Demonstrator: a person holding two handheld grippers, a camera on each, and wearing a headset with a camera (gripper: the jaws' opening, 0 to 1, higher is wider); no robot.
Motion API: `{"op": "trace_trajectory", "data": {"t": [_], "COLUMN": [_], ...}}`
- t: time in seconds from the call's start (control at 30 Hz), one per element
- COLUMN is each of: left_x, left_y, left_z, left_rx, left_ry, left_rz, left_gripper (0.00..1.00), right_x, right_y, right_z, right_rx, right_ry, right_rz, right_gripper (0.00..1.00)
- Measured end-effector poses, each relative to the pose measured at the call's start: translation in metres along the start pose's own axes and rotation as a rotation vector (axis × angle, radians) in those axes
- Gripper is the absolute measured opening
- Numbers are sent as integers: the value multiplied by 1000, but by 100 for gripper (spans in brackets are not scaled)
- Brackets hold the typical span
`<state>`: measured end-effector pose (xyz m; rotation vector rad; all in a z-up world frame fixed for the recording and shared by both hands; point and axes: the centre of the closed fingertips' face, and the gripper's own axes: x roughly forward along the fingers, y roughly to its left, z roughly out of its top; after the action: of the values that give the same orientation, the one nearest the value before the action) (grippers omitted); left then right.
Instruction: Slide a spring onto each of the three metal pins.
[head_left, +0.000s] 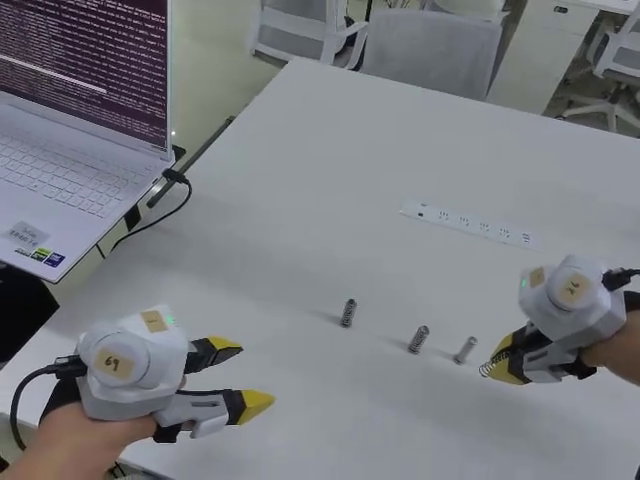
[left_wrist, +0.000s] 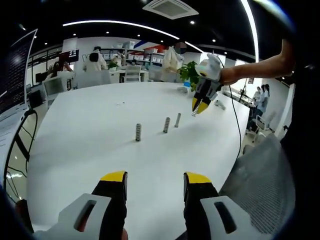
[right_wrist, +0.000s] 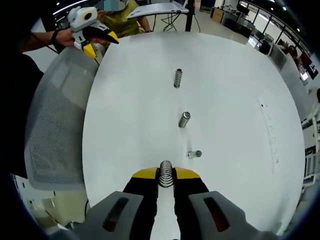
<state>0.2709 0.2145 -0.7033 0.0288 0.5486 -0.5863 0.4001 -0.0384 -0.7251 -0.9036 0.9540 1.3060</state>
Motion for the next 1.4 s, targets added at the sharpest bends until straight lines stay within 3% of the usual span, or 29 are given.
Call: {"op": "trace_trajectory", "data": {"t": [0.6,1.4], "left_x": [-2,-4], "left_y": [3,2], "left_z": [0,3], "left_rx": [-19,-32], "left_ry": [0,-5], "left_rz": [26,33], "left_gripper": [39,41], "right_x": [5,17], "right_y": [-37,-45], "right_z": [4,6], "right_rx": [-34,-76], "right_ry": [33,66], "right_rz": [-16,7], "right_gripper": [8,9]}}
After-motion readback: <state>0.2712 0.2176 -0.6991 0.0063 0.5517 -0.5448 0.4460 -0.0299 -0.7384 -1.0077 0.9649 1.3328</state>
